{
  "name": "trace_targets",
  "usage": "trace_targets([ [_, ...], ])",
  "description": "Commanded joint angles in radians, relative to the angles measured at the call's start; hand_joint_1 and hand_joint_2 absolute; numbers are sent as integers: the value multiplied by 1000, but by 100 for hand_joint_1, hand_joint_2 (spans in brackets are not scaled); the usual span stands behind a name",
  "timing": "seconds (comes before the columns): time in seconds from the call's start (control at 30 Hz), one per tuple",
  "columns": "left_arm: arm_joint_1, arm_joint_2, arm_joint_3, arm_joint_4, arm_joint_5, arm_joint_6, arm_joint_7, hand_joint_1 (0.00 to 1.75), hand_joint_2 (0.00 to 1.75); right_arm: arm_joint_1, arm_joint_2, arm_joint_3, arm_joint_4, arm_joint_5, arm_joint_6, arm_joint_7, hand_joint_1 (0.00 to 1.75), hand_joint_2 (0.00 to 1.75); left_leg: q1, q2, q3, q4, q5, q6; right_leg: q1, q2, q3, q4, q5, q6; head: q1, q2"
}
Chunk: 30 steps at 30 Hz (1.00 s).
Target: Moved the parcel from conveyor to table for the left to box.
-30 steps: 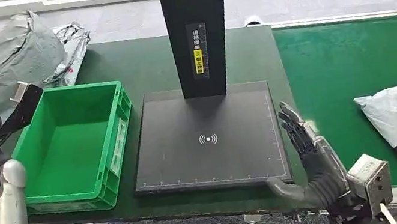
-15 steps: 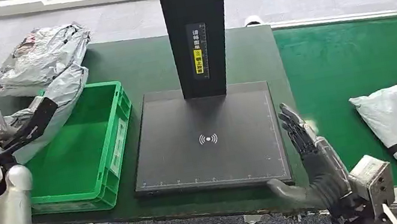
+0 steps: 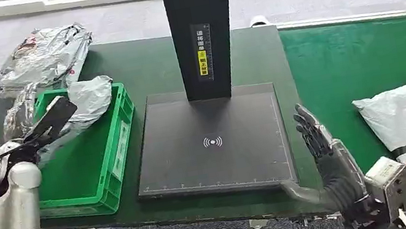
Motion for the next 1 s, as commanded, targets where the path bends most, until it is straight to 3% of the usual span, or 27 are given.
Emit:
trace_targets([
  [0.03,116,-14,-54,-268,841,-482,-111,0,175,-46,-5,-53,75,-30,21,15,0,175,1,3,2,-2,-1,1,1,2,2,-3,1,0,0,0],
  [0.33,157,-9,-130,-414,1045,-536,-47,0,175,-61,-23,-44,94,-23,16,34,0,175,1,0,0,-1,-1,-1,1,0,1,-2,0,-1,0,0],
  [0.47,167,-45,-130,-436,1103,-498,-35,0,175,-119,-46,-73,145,85,-18,81,0,175,1,1,0,-2,0,0,1,0,1,-2,1,0,0,0],
  [0.53,181,-74,-135,-465,1094,-419,-28,0,175,-191,-61,-115,208,162,-56,126,0,175,1,2,1,-2,0,0,1,1,2,-4,2,0,0,0],
  [0.6,223,-111,-146,-498,1161,-339,-18,0,175,-312,-83,-155,305,346,-117,231,0,175,1,2,1,-2,0,0,1,1,1,-4,2,0,0,0],
  [0.63,233,-108,-157,-505,1158,-329,-25,0,175,-338,-85,-166,330,347,-106,232,0,175,0,3,1,-2,0,0,0,3,1,-3,2,1,0,0],
  [0.67,249,-125,-156,-513,1151,-296,-24,0,175,-380,-112,-164,369,491,-168,295,0,175,0,5,1,-2,0,1,0,4,1,-4,3,1,0,0],
  [0.77,308,-155,-196,-530,1203,-294,-39,0,175,-541,-193,-169,572,620,-197,354,0,175,0,6,2,-1,0,1,0,5,1,-4,5,2,0,0],
  [0.8,340,-174,-211,-542,1219,-300,-45,0,175,-620,-239,-145,681,727,-233,402,0,175,-1,7,2,-1,0,1,-1,6,1,-3,5,2,0,0],
  [0.9,386,-195,-252,-552,1224,-306,-51,0,175,-750,-314,-119,885,801,-257,414,0,175,-3,8,2,-1,1,2,-3,7,2,-4,6,3,0,0],
  [1.0,410,-205,-276,-547,1240,-311,-55,0,175,-803,-360,-102,1000,853,-286,420,0,175,-3,4,1,1,1,3,-3,4,2,-2,5,3,0,0],
])
